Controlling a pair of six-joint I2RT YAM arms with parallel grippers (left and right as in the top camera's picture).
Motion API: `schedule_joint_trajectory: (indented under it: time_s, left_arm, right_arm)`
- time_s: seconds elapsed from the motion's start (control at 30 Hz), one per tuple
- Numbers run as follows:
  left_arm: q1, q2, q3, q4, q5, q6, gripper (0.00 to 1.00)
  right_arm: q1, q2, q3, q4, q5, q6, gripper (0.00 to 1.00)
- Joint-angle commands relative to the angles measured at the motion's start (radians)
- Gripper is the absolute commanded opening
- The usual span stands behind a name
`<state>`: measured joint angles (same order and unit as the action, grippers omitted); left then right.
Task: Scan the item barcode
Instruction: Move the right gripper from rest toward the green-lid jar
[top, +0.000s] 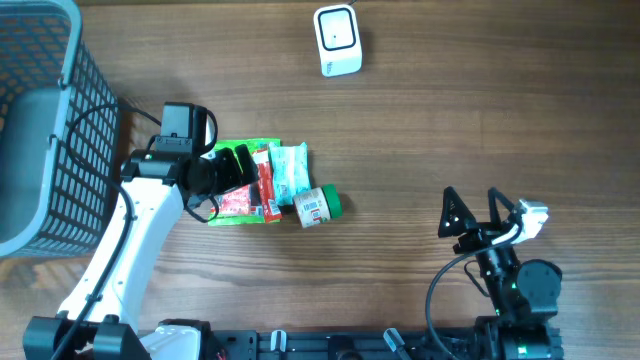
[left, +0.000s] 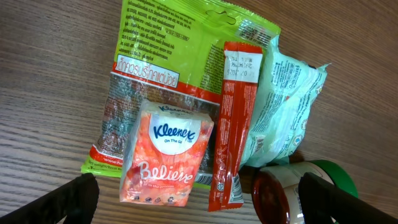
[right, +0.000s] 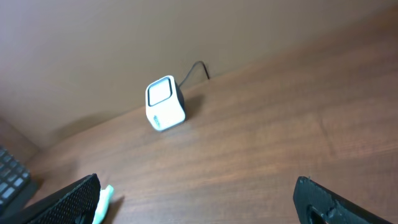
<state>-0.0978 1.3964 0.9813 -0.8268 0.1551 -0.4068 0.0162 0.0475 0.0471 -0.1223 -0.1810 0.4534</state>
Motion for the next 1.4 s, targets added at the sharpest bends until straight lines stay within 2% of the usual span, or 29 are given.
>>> schedule_joint_trajectory:
  time_s: [0.0, 0.17, 0.3, 0.4, 0.47, 0.53, 0.57, 0.67, 0.73, 0.93, 1.1, 1.37]
  left_arm:
    - [0.005, -0.012, 0.014, 0.0, 0.012, -0.001, 1.0]
    - [0.005, -0.012, 0.014, 0.011, -0.022, 0.014, 0.99]
    - [0.006, -0.013, 0.075, 0.006, -0.046, 0.064, 1.0]
    - [0.006, -0.013, 0.181, -0.041, -0.132, 0.066, 1.0]
    - [0.006, -0.013, 0.244, -0.066, -0.171, 0.066, 1.0]
    - [0.006, -0.013, 0.3, -0.076, -0.179, 0.066, 1.0]
    - [0.006, -0.013, 0.323, -0.076, -0.179, 0.06, 1.0]
    - [0.006, -0.013, 0.336, -0.073, -0.179, 0.059, 1.0]
    - [0.006, -0.012, 0.336, -0.073, -0.179, 0.059, 1.0]
    - [0.006, -0.01, 0.336, -0.073, -0.179, 0.059, 1.0]
    - [0.006, -0.01, 0.336, -0.073, -0.179, 0.059, 1.0]
    - [0.006, -0.01, 0.336, -0.073, -0.179, 0.059, 1.0]
  right_arm:
    - [0.004, 0.07, 0.195, -0.1, -0.024, 0.05, 1.0]
    - [0.004, 0.303, 0.56, -0.369, -0.039, 0.047, 1.0]
    - [0.004, 0.579, 0.956, -0.735, -0.05, 0.037, 1.0]
    - [0.004, 0.793, 1.227, -1.013, -0.047, -0.029, 1.0]
    - [0.004, 0.911, 1.356, -1.143, -0.049, -0.03, 1.0]
    - [0.004, 1.004, 1.44, -1.196, -0.071, -0.023, 1.0]
    - [0.004, 1.059, 1.484, -1.221, -0.143, -0.018, 1.0]
    - [0.004, 1.139, 1.501, -1.217, -0.399, -0.06, 1.0]
    - [0.013, 1.196, 1.497, -1.215, -0.482, -0.02, 1.0]
    - [0.138, 1.299, 1.484, -1.222, -0.354, 0.204, 1.0]
    - [0.306, 1.362, 1.412, -1.151, -0.297, 0.55, 1.0]
    - [0.499, 1.491, 1.275, -0.951, -0.245, 0.802, 1.0]
